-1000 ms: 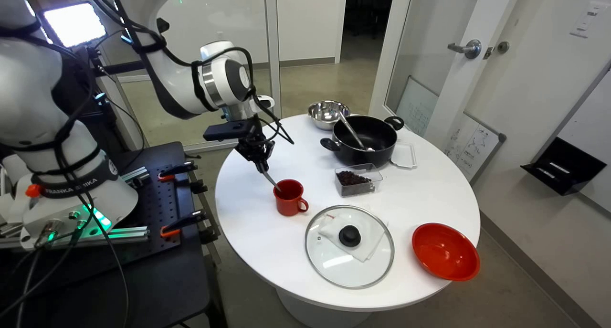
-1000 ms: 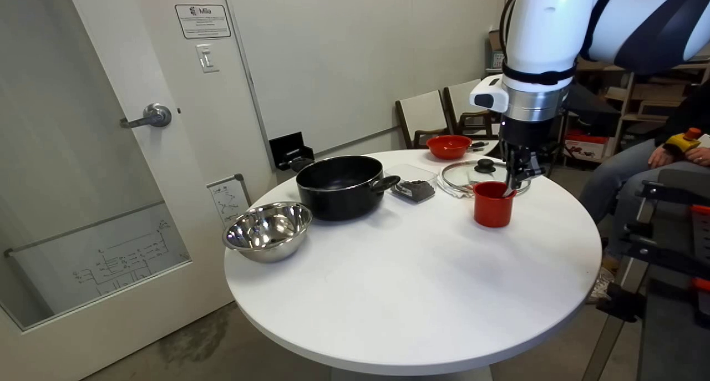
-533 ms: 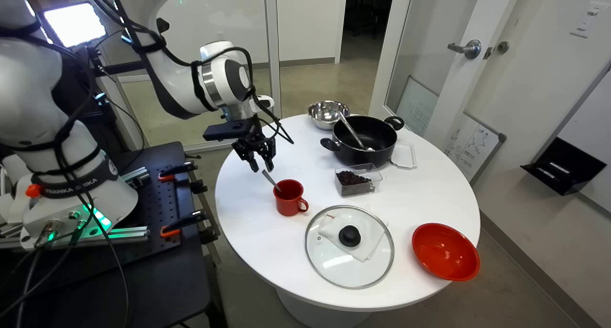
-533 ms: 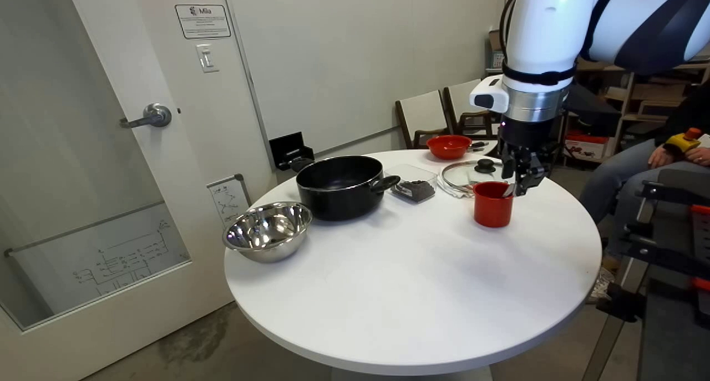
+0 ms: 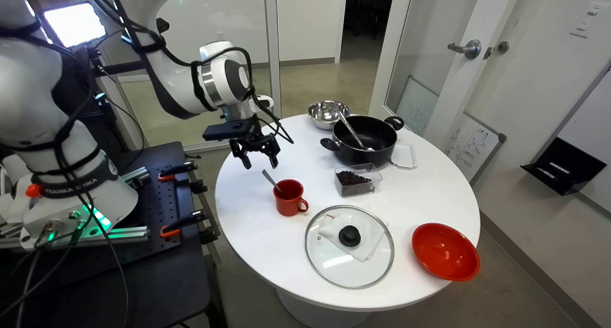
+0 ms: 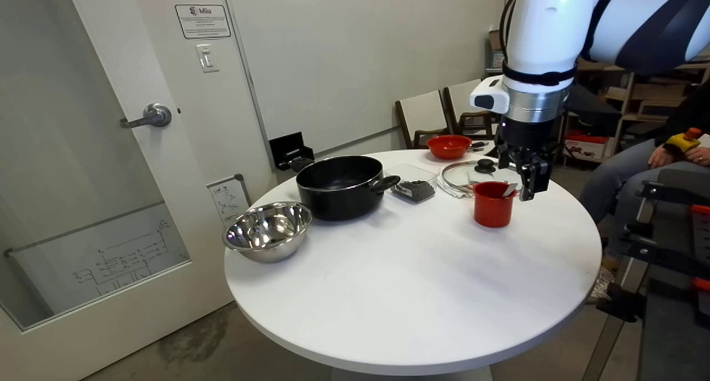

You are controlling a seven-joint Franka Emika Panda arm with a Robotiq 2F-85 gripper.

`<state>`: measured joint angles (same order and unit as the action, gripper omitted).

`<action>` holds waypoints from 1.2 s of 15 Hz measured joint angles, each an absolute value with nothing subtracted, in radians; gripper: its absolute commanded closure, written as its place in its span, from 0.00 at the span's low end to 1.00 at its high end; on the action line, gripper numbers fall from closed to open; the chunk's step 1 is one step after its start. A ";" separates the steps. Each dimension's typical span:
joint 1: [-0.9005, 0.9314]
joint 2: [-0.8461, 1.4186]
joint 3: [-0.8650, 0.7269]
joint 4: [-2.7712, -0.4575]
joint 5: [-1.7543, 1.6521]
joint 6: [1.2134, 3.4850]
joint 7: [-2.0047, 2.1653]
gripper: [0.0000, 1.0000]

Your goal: Pick up the spoon from cup, then put it back in the cup

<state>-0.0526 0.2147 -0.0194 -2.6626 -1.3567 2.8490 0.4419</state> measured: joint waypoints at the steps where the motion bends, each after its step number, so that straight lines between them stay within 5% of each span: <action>1: -0.053 0.215 -0.019 -2.663 -1.357 2.849 0.441 0.00; 13: -0.052 0.226 -0.017 -2.666 -1.357 2.849 0.439 0.00; 14: -0.051 0.230 -0.017 -2.666 -1.357 2.849 0.439 0.06; 15: -0.051 0.234 -0.017 -2.665 -1.357 2.849 0.439 0.28; 18: -0.051 0.241 -0.017 -2.664 -1.357 2.849 0.439 0.38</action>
